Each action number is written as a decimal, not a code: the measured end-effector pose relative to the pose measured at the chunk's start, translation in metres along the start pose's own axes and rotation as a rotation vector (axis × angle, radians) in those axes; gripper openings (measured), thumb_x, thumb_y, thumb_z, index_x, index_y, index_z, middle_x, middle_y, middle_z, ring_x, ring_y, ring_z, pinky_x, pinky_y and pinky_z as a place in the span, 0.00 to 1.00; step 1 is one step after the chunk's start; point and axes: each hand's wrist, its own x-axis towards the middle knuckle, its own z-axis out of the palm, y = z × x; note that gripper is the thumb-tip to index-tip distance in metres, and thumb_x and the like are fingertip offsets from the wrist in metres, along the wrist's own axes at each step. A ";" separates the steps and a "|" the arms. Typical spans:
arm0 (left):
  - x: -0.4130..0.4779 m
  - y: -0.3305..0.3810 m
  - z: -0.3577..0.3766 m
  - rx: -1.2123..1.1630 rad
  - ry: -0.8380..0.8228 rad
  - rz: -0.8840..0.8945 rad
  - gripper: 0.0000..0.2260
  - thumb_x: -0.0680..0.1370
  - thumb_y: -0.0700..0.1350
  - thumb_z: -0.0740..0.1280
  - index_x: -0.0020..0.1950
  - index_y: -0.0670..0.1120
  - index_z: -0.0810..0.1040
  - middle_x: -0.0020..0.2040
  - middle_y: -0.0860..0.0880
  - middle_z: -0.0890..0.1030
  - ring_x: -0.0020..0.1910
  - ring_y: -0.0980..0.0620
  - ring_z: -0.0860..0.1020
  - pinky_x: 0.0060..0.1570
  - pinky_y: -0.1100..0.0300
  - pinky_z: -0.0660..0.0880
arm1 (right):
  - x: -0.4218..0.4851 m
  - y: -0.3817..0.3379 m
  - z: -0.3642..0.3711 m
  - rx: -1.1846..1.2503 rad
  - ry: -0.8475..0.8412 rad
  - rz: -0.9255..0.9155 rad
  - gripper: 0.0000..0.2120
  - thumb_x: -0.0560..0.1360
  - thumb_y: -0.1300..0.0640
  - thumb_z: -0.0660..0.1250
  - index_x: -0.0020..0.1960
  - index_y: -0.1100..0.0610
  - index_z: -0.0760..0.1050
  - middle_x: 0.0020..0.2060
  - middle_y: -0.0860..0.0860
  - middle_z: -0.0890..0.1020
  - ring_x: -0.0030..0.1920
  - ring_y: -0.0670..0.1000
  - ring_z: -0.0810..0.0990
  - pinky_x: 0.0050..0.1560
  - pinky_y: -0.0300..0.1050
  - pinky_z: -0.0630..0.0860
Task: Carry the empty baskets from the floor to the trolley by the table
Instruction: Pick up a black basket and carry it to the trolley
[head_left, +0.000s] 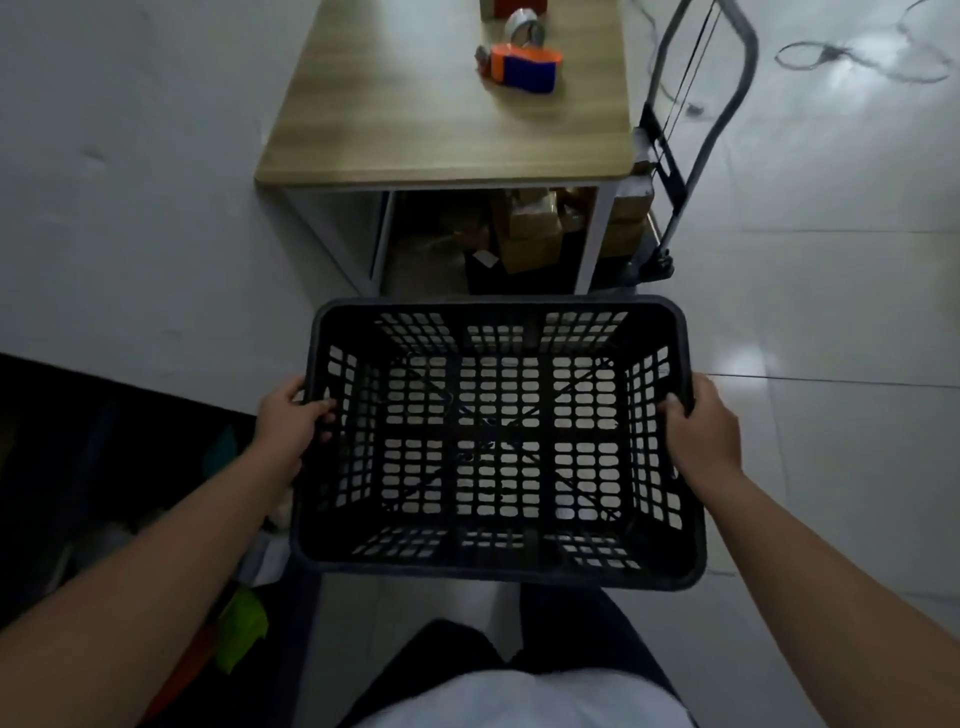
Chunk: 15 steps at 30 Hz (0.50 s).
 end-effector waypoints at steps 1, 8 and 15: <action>0.018 0.000 0.012 0.006 0.014 -0.022 0.14 0.76 0.34 0.69 0.59 0.47 0.79 0.43 0.45 0.83 0.37 0.50 0.79 0.33 0.55 0.79 | 0.020 0.002 0.010 -0.013 -0.009 0.000 0.12 0.78 0.55 0.59 0.61 0.52 0.71 0.43 0.47 0.77 0.41 0.52 0.75 0.41 0.46 0.69; 0.155 -0.042 0.107 0.014 0.023 -0.092 0.13 0.77 0.35 0.67 0.52 0.53 0.78 0.46 0.43 0.84 0.37 0.51 0.80 0.31 0.56 0.77 | 0.135 0.049 0.104 -0.044 -0.014 0.085 0.11 0.79 0.54 0.59 0.61 0.51 0.70 0.43 0.48 0.78 0.41 0.53 0.75 0.41 0.47 0.69; 0.302 -0.154 0.207 0.004 -0.059 -0.075 0.23 0.78 0.34 0.66 0.69 0.53 0.70 0.49 0.46 0.83 0.38 0.51 0.80 0.34 0.55 0.79 | 0.222 0.175 0.242 -0.088 0.001 0.172 0.14 0.78 0.53 0.61 0.63 0.49 0.70 0.51 0.56 0.82 0.49 0.61 0.80 0.44 0.48 0.69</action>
